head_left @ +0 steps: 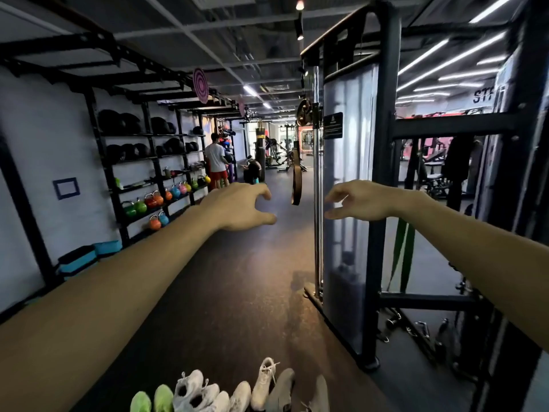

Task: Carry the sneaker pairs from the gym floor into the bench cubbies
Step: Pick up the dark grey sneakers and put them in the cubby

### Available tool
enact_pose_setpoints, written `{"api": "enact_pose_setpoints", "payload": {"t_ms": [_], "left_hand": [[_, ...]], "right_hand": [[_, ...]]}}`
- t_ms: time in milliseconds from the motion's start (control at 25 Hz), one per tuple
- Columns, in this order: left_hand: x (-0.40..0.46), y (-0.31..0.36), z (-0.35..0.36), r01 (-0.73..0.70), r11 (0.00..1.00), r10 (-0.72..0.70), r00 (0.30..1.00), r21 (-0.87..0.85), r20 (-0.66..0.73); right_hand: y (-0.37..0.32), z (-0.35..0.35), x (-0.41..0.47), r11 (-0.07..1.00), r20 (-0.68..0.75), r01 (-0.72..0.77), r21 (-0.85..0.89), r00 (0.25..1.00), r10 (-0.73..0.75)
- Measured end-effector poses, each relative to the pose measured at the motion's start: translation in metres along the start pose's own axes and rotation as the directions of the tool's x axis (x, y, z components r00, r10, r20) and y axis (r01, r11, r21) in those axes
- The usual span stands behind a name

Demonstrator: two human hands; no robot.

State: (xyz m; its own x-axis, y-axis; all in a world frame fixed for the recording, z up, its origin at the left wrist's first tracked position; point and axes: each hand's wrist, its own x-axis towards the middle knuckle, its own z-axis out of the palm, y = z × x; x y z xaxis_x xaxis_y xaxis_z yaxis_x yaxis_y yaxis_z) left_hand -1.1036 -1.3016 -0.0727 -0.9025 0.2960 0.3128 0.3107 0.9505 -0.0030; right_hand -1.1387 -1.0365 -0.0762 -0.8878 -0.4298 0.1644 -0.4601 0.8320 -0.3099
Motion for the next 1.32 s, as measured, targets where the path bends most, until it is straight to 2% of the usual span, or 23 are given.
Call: {"api": "enact_pose_setpoints", "payload": {"t_ms": [120, 320, 480, 640, 800, 920, 1120, 1320], "left_hand": [[0.054, -0.03, 0.036, -0.006, 1.0, 0.006, 0.999, -0.008, 0.054], [0.162, -0.083, 0.097, -0.047, 0.999, 0.048, 0.997, -0.024, 0.062], [0.248, -0.129, 0.148, -0.104, 0.993, 0.107, 0.992, -0.046, 0.071], [0.331, -0.174, 0.225, -0.093, 0.993, 0.102, 0.981, -0.067, 0.162], [0.397, -0.185, 0.305, -0.124, 0.982, 0.155, 0.96, -0.143, 0.233], [0.425, -0.194, 0.397, -0.123, 0.969, 0.184, 0.937, -0.214, 0.296], [0.424, -0.206, 0.58, -0.022, 0.967, 0.133, 0.895, -0.255, 0.425], [0.386, -0.207, 0.82, 0.093, 0.957, 0.089, 0.806, -0.274, 0.585]], "right_hand": [[0.026, 0.019, 0.057, 1.0, 0.032, -0.019, -0.024, 0.999, 0.02], [0.076, 0.056, 0.164, 0.997, 0.058, -0.079, -0.014, 0.995, 0.08], [0.114, 0.08, 0.251, 0.992, 0.006, -0.123, -0.033, 0.992, 0.123], [0.159, 0.126, 0.343, 0.978, 0.041, -0.192, -0.085, 0.98, 0.196], [0.207, 0.186, 0.42, 0.968, 0.082, -0.225, -0.108, 0.969, 0.234], [0.25, 0.26, 0.463, 0.965, 0.109, -0.256, -0.062, 0.959, 0.261], [0.342, 0.418, 0.486, 0.956, 0.213, -0.291, 0.037, 0.937, 0.277], [0.444, 0.657, 0.457, 0.91, 0.324, -0.404, 0.089, 0.876, 0.358]]}}
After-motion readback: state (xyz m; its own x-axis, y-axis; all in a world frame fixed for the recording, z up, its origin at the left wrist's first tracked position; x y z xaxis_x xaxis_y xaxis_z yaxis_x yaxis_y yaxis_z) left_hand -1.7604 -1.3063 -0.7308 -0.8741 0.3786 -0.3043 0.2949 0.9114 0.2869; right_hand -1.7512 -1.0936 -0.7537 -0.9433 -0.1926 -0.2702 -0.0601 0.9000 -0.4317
